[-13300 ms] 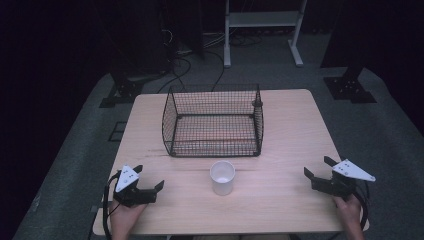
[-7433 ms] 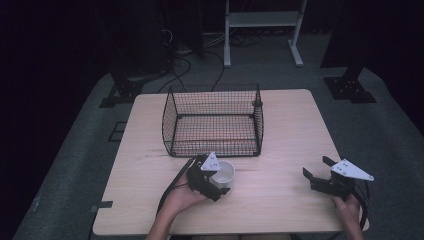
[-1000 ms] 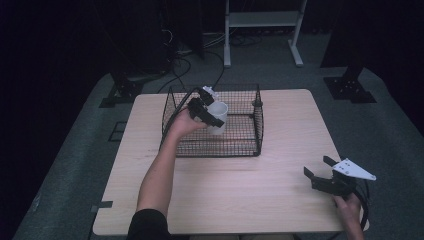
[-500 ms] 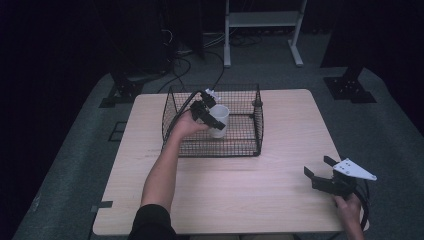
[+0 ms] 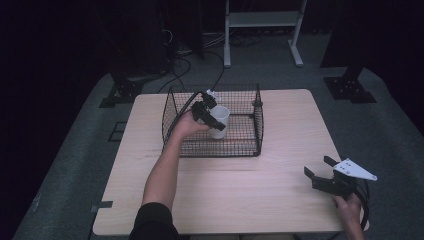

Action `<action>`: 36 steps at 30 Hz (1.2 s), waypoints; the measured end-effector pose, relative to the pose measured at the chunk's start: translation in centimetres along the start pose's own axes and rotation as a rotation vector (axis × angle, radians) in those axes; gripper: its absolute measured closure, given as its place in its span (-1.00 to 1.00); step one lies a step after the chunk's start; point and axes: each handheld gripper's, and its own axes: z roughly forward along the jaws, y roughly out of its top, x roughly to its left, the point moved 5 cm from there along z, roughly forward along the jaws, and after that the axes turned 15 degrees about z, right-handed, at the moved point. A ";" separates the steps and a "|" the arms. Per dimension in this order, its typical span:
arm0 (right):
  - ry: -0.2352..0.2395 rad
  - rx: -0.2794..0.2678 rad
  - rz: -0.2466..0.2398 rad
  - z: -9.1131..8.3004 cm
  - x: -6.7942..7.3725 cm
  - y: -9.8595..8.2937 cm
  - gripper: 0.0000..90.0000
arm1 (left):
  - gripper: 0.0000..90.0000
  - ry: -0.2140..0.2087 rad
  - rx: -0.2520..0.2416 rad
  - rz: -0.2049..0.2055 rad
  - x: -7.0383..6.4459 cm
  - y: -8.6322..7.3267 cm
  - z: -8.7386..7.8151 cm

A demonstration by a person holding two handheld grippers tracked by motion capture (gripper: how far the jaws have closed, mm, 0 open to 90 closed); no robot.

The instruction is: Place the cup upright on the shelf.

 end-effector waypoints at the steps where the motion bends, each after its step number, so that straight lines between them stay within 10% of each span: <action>1: 0.000 0.000 0.001 0.0 0.0 0.0 -0.71 | -0.52 0.001 0.003 0.004 0.0 0.0 0.1; 36: 0.005 0.001 0.003 0.0 0.0 0.0 -0.71 | -0.59 -0.032 0.039 -0.023 -0.5 -1.5 0.3</action>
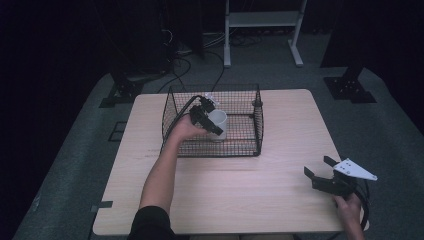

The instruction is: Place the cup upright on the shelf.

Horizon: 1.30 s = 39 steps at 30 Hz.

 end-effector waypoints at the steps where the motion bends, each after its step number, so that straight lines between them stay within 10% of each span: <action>1: 0.000 0.000 0.000 0.0 0.0 0.0 -0.71 | -0.60 0.003 -0.006 0.001 0.0 0.0 -0.1; 39: 0.005 0.003 -0.002 0.0 0.1 0.0 -0.71 | -0.86 0.124 -0.125 0.009 -1.8 0.0 -5.6</action>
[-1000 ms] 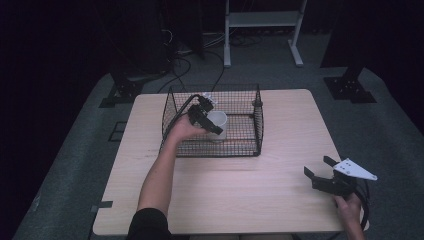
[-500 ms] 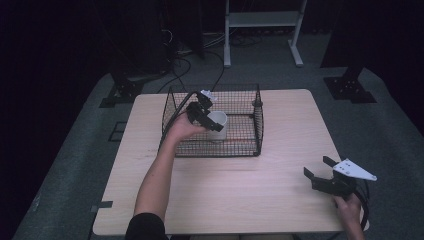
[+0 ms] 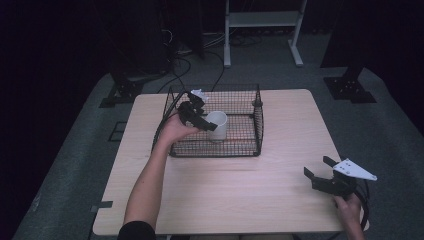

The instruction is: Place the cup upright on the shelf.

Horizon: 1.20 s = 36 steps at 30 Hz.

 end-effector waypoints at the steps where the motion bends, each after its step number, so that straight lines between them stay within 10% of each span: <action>1: 0.000 0.000 0.001 0.0 0.0 0.0 -0.71 | -0.86 0.012 -0.010 0.008 0.0 0.2 -0.4; 36: -0.005 0.001 -0.001 0.0 0.0 0.0 -0.71 | -0.86 0.089 -0.153 0.082 -5.8 -0.8 -6.2</action>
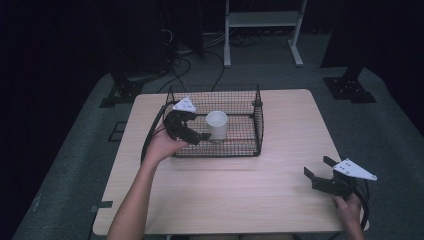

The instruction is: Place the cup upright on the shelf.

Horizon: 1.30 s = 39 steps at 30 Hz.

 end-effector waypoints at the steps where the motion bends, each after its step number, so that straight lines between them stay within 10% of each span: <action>1: 0.000 0.001 0.000 0.0 0.0 0.0 -0.71 | -0.86 -0.002 0.001 0.002 -0.3 -0.1 -0.2; 39: -0.010 0.005 -0.006 0.0 0.1 0.0 -0.71 | -0.86 0.036 -0.070 0.012 -5.4 -3.0 -2.6</action>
